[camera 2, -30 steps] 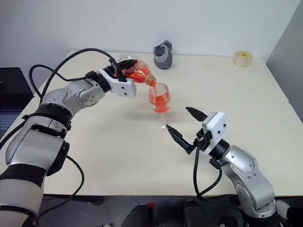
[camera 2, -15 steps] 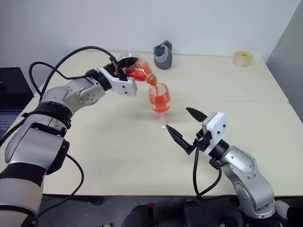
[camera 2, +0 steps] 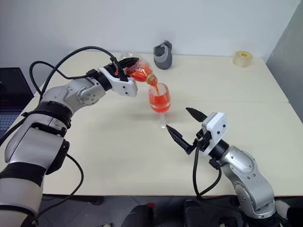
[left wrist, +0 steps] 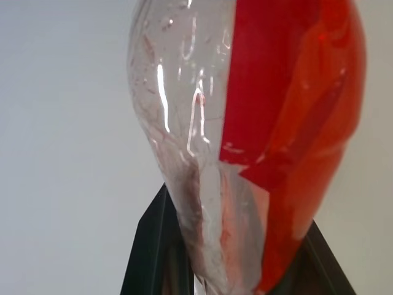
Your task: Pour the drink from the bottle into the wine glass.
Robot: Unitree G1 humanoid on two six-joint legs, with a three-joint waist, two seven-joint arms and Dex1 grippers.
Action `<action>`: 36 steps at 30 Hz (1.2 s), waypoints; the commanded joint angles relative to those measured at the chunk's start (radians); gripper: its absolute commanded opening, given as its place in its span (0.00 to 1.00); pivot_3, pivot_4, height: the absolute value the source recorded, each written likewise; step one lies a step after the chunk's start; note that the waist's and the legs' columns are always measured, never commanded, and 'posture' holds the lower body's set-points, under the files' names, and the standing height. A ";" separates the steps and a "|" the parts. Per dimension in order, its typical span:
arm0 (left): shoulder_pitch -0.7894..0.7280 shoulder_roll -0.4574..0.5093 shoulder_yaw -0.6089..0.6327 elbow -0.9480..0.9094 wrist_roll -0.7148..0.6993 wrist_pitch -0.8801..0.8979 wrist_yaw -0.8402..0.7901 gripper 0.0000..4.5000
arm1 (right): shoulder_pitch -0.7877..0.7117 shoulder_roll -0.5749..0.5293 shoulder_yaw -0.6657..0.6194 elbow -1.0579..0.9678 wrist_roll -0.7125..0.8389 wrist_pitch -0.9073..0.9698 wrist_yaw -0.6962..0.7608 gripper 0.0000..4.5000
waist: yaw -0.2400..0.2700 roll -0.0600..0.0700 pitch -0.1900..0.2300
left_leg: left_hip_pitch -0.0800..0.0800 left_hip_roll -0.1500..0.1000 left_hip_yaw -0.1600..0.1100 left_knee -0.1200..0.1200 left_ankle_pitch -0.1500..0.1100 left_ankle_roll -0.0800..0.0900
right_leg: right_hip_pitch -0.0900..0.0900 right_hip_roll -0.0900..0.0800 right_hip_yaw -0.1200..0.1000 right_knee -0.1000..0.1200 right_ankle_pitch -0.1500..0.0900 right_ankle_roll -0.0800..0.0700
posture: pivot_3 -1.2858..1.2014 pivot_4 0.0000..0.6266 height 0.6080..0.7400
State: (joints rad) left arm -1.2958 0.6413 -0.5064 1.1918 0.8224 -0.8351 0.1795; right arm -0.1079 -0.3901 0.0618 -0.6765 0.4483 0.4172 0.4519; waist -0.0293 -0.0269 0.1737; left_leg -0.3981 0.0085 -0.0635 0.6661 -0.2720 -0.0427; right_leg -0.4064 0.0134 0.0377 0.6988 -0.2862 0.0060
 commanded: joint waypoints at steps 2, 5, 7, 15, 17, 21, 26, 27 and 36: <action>-0.045 0.016 0.005 0.000 -0.006 0.003 0.019 0.17 | -0.003 0.003 -0.003 -0.046 -0.008 -0.025 -0.004 1.00 | 0.000 0.000 0.000 | 0.000 0.000 0.000 0.000 0.000 0.000 | 0.000 0.000 0.000 0.000 0.000 0.000 | 0.52 0.24 1.00; -0.045 0.014 0.005 0.003 -0.005 0.006 0.019 0.17 | -0.003 0.006 -0.003 -0.046 -0.010 -0.026 -0.005 1.00 | 0.000 0.000 0.000 | 0.000 0.000 0.000 0.000 0.000 0.000 | 0.000 0.000 0.000 0.000 0.000 0.000 | 0.52 0.24 1.00; -0.045 0.013 0.005 0.004 -0.004 0.008 0.019 0.17 | -0.003 0.007 -0.002 -0.046 -0.011 -0.026 -0.005 1.00 | 0.000 0.000 0.000 | 0.000 0.000 0.000 0.000 0.000 0.000 | 0.000 0.000 0.000 0.000 0.000 0.000 | 0.52 0.24 1.00; -0.034 -0.002 0.023 0.005 -0.038 -0.006 -0.015 0.17 | -0.004 0.008 -0.001 -0.047 -0.014 -0.024 -0.006 1.00 | 0.000 0.000 0.000 | 0.000 0.000 0.000 0.000 0.000 0.000 | 0.000 0.000 0.000 0.000 0.000 0.000 | 0.52 0.24 1.00; -0.029 -0.005 0.028 0.001 -0.046 -0.011 -0.023 0.17 | -0.007 0.008 0.001 -0.047 -0.015 -0.023 -0.006 1.00 | 0.000 0.000 0.000 | 0.000 0.000 0.000 0.000 0.000 0.000 | 0.000 0.000 0.000 0.000 0.000 0.000 | 0.52 0.24 1.00; -0.019 -0.008 0.036 -0.002 -0.072 -0.016 -0.046 0.17 | -0.015 0.009 0.003 -0.046 -0.016 -0.023 -0.003 1.00 | 0.000 0.000 0.000 | 0.000 0.000 0.000 0.000 0.000 0.000 | 0.000 0.000 0.000 0.000 0.000 0.000 | 0.52 0.24 1.00; -0.005 -0.019 0.067 -0.009 -0.139 -0.024 -0.096 0.17 | -0.020 0.010 0.004 -0.043 -0.017 -0.025 0.005 1.00 | 0.000 0.000 0.000 | 0.000 0.000 0.000 0.000 0.000 0.000 | 0.000 0.000 0.000 0.000 0.000 0.000 | 0.52 0.24 1.00; -0.001 -0.021 0.071 -0.014 -0.149 -0.027 -0.106 0.17 | -0.021 0.011 0.006 -0.042 -0.018 -0.025 0.007 1.00 | 0.000 0.000 0.000 | 0.000 0.000 0.001 0.000 0.000 0.000 | 0.000 0.000 0.000 0.000 0.000 0.000 | 0.52 0.24 1.00; 0.056 -0.061 0.183 -0.064 -0.337 -0.011 -0.283 0.17 | -0.054 -0.003 0.013 -0.038 -0.012 -0.022 0.038 1.00 | -0.001 0.000 0.000 | 0.000 0.000 0.001 0.001 0.000 0.000 | 0.000 0.000 0.000 0.001 0.000 0.000 | 0.52 0.24 1.00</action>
State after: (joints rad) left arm -1.2346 0.5786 -0.3652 1.1701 0.5392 -0.8520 -0.0833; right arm -0.1443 -0.3873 0.0785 -0.6768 0.4202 0.4172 0.4765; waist -0.0300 -0.0269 0.1736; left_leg -0.3977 0.0087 -0.0626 0.6667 -0.2720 -0.0428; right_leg -0.4065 0.0134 0.0377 0.6994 -0.2862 0.0059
